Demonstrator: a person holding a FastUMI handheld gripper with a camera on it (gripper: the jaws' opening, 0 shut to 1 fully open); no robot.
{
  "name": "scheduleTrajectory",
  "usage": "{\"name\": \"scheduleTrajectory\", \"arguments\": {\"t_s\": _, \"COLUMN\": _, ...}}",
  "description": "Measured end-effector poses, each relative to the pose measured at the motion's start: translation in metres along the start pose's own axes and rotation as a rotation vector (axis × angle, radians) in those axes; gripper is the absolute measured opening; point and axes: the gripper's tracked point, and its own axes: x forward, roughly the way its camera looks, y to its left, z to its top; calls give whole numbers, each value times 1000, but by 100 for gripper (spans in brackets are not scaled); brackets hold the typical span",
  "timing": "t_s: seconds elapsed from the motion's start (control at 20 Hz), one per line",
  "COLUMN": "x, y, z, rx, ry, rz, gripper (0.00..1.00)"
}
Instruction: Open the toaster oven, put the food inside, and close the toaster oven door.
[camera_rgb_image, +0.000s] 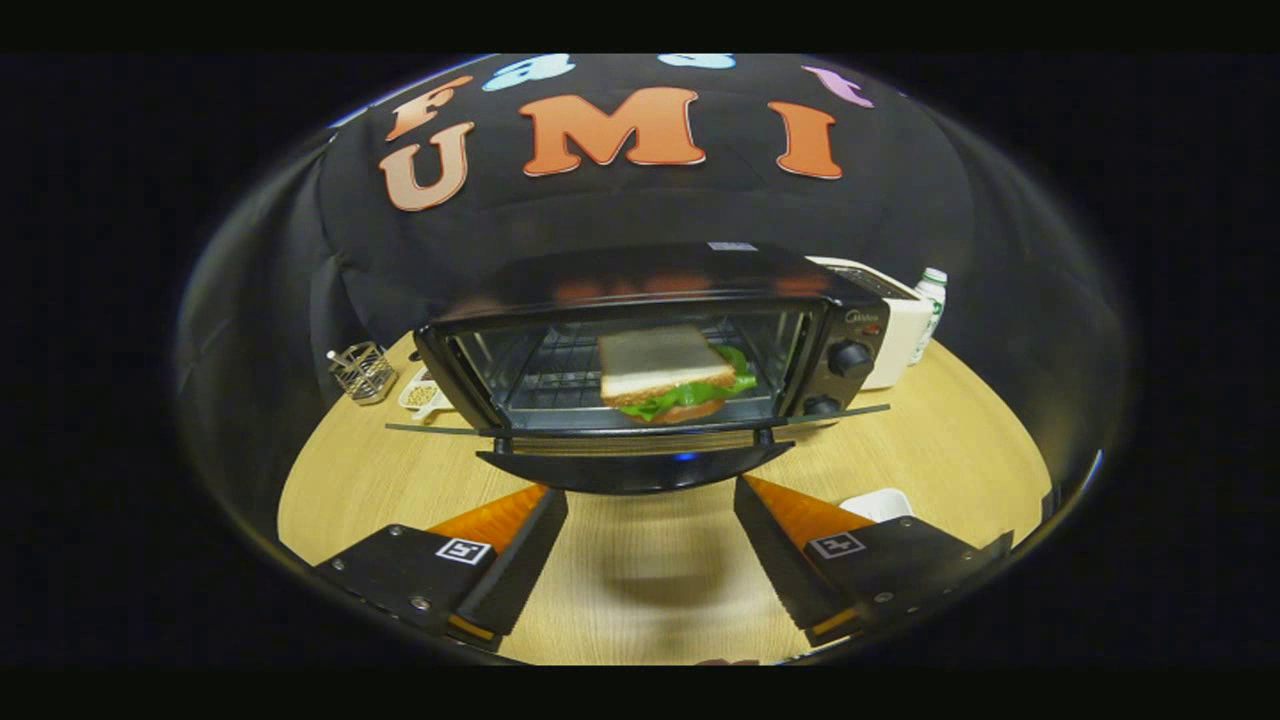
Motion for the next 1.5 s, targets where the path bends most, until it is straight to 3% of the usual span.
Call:
{"name": "scheduleTrajectory", "arguments": {"t_s": 0.4, "x": 20, "y": 3, "z": 49, "rx": 2, "ry": -72, "rz": -4, "gripper": 99}}
{"name": "scheduleTrajectory", "arguments": {"t_s": 0.8, "x": -6, "y": 5, "z": 67, "rx": -7, "ry": -122, "rz": 0, "gripper": 99}}
{"name": "scheduleTrajectory", "arguments": {"t_s": 1.1, "x": -65, "y": -16, "z": 135, "rx": -33, "ry": -267, "rz": -10, "gripper": 99}}
{"name": "scheduleTrajectory", "arguments": {"t_s": 1.5, "x": -188, "y": -59, "z": 236, "rx": -58, "ry": -534, "rz": -71, "gripper": 99}}
